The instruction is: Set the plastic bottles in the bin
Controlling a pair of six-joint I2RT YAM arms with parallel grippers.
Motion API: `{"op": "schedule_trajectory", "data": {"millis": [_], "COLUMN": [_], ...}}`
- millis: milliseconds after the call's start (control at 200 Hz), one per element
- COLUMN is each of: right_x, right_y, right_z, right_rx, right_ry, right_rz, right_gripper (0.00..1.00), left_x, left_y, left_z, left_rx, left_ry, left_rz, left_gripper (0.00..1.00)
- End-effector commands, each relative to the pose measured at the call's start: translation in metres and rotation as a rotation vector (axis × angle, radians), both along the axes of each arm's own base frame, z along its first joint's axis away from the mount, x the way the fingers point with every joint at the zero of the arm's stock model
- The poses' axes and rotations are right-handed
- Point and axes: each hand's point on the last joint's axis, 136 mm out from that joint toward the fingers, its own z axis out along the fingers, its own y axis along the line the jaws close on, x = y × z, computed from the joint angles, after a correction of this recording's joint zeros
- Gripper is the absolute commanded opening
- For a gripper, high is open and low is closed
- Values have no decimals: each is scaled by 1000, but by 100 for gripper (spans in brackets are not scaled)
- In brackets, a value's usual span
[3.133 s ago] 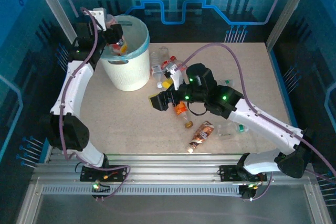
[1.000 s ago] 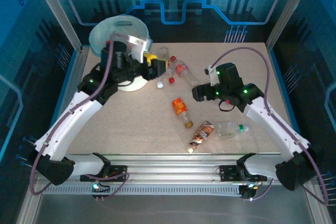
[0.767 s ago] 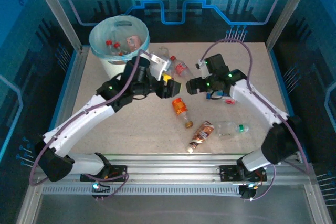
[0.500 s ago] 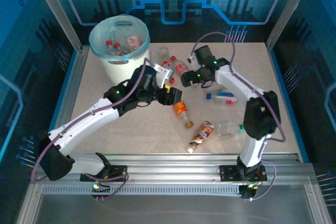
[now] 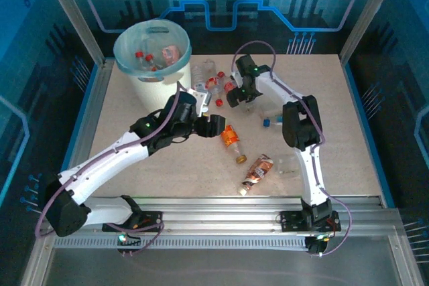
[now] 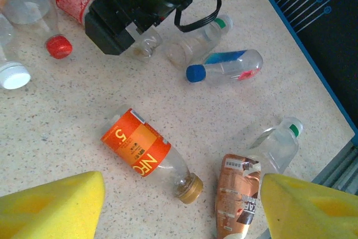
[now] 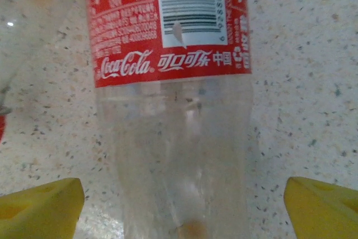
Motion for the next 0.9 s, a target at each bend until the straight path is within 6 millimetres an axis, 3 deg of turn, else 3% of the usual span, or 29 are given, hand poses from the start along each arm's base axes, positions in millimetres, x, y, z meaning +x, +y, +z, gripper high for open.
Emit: {"op": "schedule_trajectory", "data": {"millis": [0, 190, 205, 315, 895], "right_x": [-8, -15, -14, -19, -73], "right_y": [-3, -3, -4, -9, -25], "right_z": [-7, -1, 11, 30, 123], "right_rx": [1, 14, 20, 38, 219], "right_ry": [67, 74, 52, 25, -169], "right_rz": [35, 38, 38, 20, -69], "right_gripper": [87, 71, 68, 62, 51], "left_x": [-2, -4, -4, -4, 4], "left_y": [8, 11, 12, 13, 14], "left_z": [7, 10, 11, 15, 43], "left_rx": [-6, -8, -9, -14, -74], "left_ry": [-25, -33, -34, -46, -113], "left_rz": [37, 42, 43, 44, 89], "left_gripper": [75, 75, 75, 75, 76]}}
